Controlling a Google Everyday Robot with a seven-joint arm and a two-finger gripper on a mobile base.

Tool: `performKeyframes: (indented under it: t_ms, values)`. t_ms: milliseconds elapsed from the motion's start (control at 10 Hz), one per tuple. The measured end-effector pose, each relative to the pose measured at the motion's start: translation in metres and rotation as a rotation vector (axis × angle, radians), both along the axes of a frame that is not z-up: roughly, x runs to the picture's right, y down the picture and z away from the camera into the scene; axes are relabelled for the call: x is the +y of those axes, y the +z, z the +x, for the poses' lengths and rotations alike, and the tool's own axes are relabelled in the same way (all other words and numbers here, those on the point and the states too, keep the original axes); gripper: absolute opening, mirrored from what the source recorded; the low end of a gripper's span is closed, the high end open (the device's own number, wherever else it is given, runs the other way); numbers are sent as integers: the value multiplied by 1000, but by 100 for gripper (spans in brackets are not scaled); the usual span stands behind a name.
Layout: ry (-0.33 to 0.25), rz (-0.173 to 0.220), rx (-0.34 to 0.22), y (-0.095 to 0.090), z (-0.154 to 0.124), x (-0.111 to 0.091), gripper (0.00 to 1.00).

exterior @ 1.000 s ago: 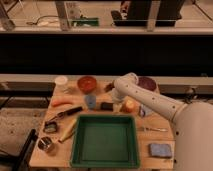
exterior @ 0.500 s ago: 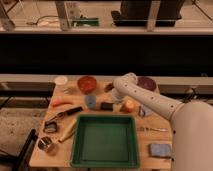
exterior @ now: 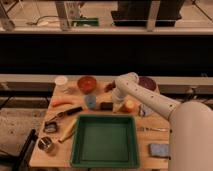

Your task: Place eraser in paper cup

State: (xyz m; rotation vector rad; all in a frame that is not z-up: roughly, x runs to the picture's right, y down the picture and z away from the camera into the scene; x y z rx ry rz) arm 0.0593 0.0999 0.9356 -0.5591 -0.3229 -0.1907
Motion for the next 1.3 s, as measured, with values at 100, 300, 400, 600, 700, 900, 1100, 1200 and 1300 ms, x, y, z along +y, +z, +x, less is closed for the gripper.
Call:
performKeyframes:
  t_ms: [100, 300, 400, 600, 700, 900, 1100, 1200, 1300]
  values:
    - [-2, 2, 0, -1, 0, -1, 31]
    - [-4, 0, 1, -1, 1, 0, 14]
    - [-6, 5, 2, -2, 2, -1, 10]
    - [4, 44, -2, -13, 7, -14, 10]
    - [16, 71, -5, -25, 10, -27, 10]
    - [32, 109, -12, -38, 12, -44, 10]
    - [48, 146, -18, -47, 19, -56, 10]
    - [51, 165, -30, -54, 17, -64, 12]
    - [52, 174, -38, -58, 15, -68, 15]
